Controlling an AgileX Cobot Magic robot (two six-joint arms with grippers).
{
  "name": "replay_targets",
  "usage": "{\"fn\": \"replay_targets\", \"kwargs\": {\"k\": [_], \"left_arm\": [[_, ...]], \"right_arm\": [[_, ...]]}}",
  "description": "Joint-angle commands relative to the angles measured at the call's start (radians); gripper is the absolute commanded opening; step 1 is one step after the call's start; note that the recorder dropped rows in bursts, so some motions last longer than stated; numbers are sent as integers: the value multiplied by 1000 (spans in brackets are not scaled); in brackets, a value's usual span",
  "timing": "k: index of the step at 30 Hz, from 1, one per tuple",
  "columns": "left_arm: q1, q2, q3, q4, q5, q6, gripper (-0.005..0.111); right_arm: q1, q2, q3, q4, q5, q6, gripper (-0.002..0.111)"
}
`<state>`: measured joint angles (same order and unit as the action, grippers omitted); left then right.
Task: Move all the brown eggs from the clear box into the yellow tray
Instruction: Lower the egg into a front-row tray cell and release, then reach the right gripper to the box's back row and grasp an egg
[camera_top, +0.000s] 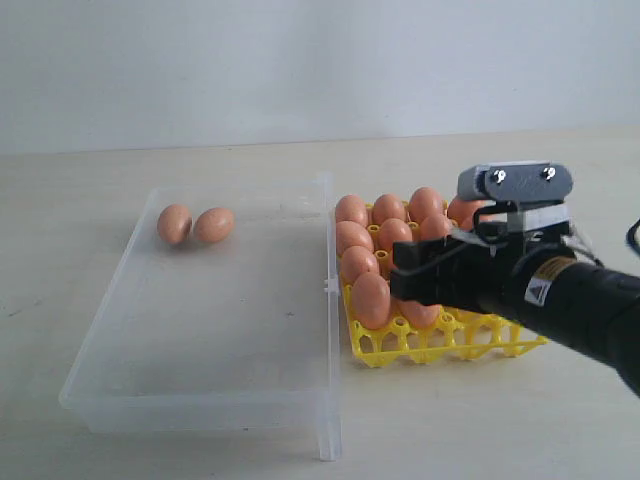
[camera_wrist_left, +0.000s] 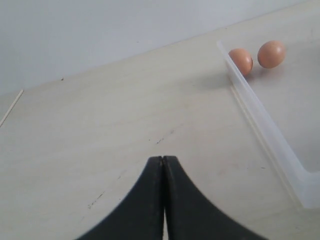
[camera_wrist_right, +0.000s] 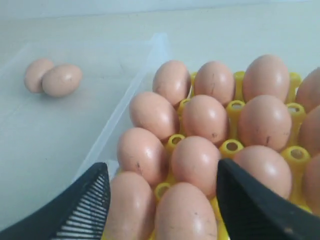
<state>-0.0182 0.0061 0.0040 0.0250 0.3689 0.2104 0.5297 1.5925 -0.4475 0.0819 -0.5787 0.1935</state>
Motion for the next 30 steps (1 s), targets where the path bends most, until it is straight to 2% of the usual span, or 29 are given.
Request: {"fn": "replay_targets", "kwargs": {"k": [1,3,6,13,17,23,27,30], "left_arm": [[-2,-6,-4,0,-8,-5,0],[-2,-6,-4,0,-8,-5,0],[-2,-6,-4,0,-8,-5,0],[-2,-6,-4,0,-8,-5,0],[-2,-6,-4,0,-8,-5,0],[-2,-6,-4,0,-8,-5,0],[-2,-6,-4,0,-8,-5,0],[-2,-6,-4,0,-8,-5,0]], "right_arm": [[-5,-154,-121,24,411,88,58],[18,-159,-240,-44,635,111,58],[67,-97,-431,-98,859,73,58],[131,180,-873,-48,1142,23,58],[134,386,-1091,86,1155,35,58],[134,659,-1357,295,1137,202,58],[134,784,-1500,288,1128,383,58],[134,838,-1564,202,1115,568,58]]}}
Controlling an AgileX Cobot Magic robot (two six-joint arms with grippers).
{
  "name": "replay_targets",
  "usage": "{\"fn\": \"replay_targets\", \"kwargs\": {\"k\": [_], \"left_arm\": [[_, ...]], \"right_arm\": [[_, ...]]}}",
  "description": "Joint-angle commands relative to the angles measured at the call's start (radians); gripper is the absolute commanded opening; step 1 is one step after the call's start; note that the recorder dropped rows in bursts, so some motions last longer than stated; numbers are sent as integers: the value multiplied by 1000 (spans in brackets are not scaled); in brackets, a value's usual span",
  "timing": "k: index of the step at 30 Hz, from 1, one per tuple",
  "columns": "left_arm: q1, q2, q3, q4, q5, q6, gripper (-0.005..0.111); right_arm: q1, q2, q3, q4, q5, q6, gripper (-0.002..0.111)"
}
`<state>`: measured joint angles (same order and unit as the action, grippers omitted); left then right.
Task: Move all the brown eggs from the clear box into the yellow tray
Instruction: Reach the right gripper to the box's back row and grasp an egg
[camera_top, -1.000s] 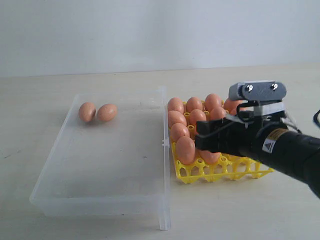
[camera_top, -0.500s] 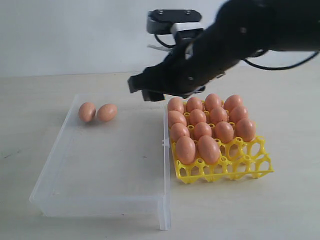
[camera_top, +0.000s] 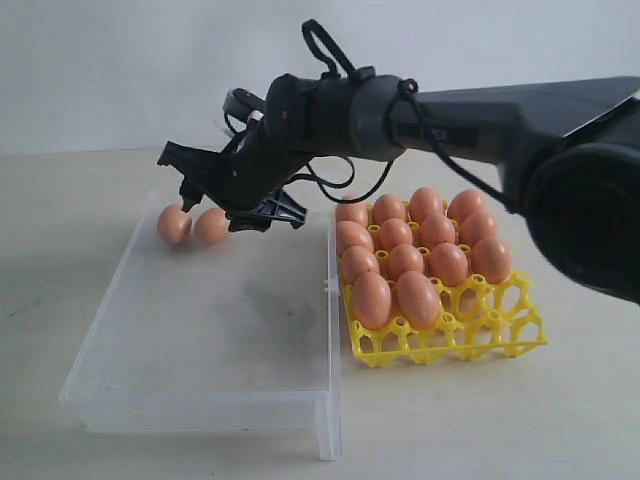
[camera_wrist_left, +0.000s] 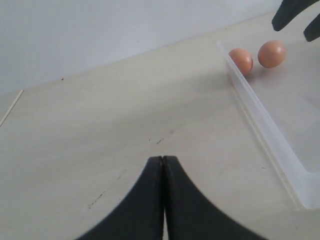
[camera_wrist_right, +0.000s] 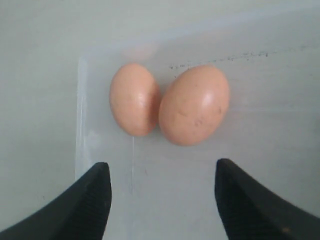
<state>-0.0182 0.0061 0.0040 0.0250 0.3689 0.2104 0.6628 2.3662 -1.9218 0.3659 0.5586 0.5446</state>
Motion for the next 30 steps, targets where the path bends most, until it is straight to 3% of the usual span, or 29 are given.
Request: {"fn": "replay_targets", "kwargs": {"k": [1,6,21,30], "left_arm": [[-2,-6,-4,0,-8,-5,0],[-2,-6,-4,0,-8,-5,0],[-2,-6,-4,0,-8,-5,0],[-2,-6,-4,0,-8,-5,0]], "right_arm": [[1,79,-106,-125,-29,277,58],[1,133,-181,-249,-27,380,58],[1,256,-364,-253,83,345,58],[1,292,-380,-248,98,335,54]]}}
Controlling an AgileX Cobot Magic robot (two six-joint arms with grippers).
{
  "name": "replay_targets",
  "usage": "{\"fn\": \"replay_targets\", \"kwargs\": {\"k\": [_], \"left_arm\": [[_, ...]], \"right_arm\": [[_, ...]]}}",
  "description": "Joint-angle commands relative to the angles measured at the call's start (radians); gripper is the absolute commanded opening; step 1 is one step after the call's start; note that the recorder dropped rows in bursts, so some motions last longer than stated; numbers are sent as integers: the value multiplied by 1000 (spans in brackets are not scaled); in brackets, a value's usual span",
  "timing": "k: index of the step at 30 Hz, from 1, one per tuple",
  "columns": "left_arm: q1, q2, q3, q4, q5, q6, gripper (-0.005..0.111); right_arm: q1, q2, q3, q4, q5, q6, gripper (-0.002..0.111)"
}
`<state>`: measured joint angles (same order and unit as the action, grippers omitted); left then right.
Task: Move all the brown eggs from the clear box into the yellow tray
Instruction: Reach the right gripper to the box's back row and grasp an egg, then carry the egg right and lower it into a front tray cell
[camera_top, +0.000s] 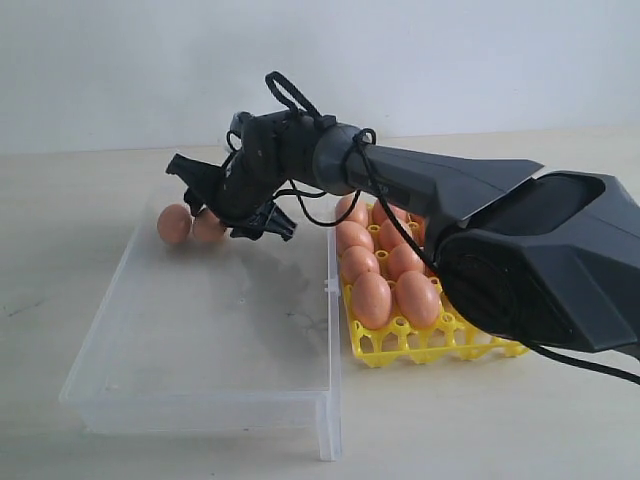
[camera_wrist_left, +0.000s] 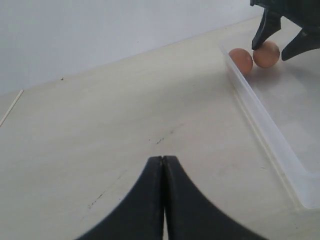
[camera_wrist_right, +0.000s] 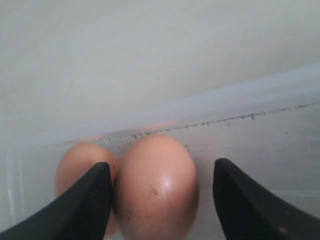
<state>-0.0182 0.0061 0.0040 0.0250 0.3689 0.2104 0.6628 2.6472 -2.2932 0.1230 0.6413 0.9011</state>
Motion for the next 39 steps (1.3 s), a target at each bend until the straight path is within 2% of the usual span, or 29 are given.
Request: {"fn": "replay_targets", "kwargs": {"k": [1,4,6,8,10,11,12,16,18,22,27,30,39], "left_arm": [[-2,-6,-4,0,-8,-5,0],[-2,-6,-4,0,-8,-5,0],[-2,-6,-4,0,-8,-5,0],[-2,-6,-4,0,-8,-5,0],[-2,-6,-4,0,-8,-5,0],[-2,-6,-4,0,-8,-5,0],[-2,-6,-4,0,-8,-5,0],[-2,-6,-4,0,-8,-5,0],[-2,-6,-4,0,-8,-5,0],[-2,-6,-4,0,-8,-5,0],[-2,-6,-4,0,-8,-5,0],[-2,-6,-4,0,-8,-5,0],[-2,-6,-4,0,-8,-5,0]], "right_arm": [[1,11,-9,-3,20,-23,50],[1,2,-9,9,20,-83,24],[1,-11,-9,9,25,-175,0],[1,-40,-6,7,44,-338,0],[12,-103,46,-13,34,-581,0],[32,-167,126,-18,-6,-719,0],[40,-212,191,-18,-50,-776,0],[48,-616,871,24,-712,-831,0],[39,-809,1194,24,-966,-857,0],[-1,-1080,1649,55,-1194,-920,0],[-64,-1171,1892,139,-1356,-924,0],[-94,-1176,1969,139,-1378,-901,0],[-190,-1092,2007,118,-1419,-799,0]]}}
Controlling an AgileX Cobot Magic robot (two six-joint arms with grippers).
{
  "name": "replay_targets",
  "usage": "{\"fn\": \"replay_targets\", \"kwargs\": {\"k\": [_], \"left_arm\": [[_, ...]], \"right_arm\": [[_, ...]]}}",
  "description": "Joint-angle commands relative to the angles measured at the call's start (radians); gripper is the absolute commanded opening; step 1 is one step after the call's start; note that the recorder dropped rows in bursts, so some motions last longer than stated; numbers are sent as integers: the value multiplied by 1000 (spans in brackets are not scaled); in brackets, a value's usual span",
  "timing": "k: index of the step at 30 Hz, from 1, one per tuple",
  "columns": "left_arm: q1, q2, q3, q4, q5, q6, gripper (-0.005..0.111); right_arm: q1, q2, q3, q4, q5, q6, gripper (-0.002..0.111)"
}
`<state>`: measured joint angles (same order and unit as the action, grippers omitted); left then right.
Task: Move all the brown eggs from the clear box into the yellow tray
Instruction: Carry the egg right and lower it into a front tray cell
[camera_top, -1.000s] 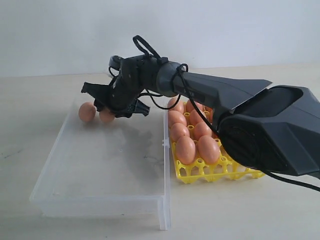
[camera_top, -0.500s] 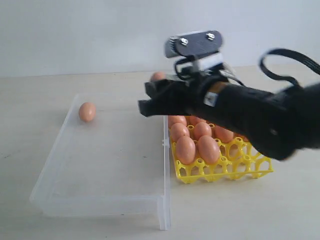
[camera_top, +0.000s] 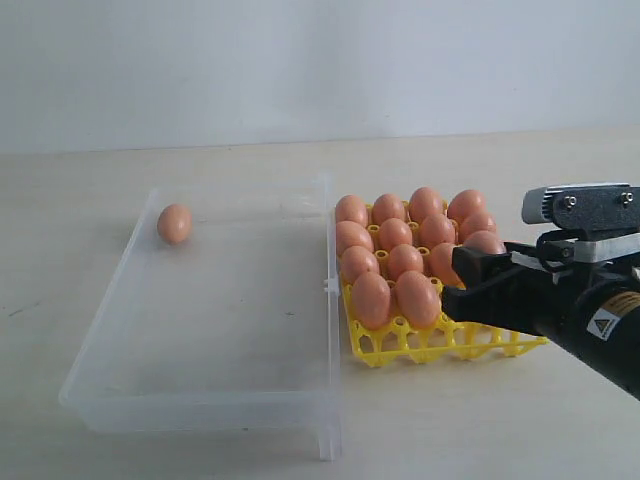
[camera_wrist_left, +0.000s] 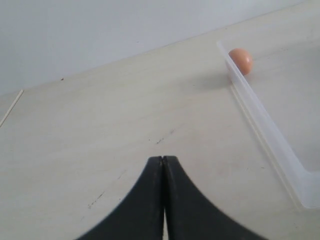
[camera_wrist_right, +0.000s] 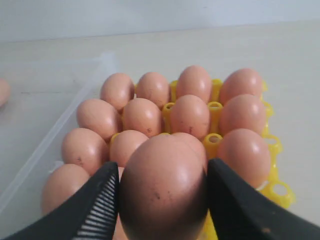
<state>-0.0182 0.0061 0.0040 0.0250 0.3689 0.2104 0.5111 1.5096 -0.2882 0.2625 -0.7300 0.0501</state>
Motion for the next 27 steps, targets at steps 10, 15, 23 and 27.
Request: {"fn": "replay_targets", "kwargs": {"k": [10,15,23,27], "left_arm": [[-2,-6,-4,0,-8,-5,0],[-2,-6,-4,0,-8,-5,0],[-2,-6,-4,0,-8,-5,0],[-2,-6,-4,0,-8,-5,0]], "right_arm": [[-60,185,-82,-133,-42,151,0],[-60,217,-90,-127,-26,155,0],[-60,250,-91,-125,-26,153,4],[-60,250,-91,-125,-26,153,20]]}}
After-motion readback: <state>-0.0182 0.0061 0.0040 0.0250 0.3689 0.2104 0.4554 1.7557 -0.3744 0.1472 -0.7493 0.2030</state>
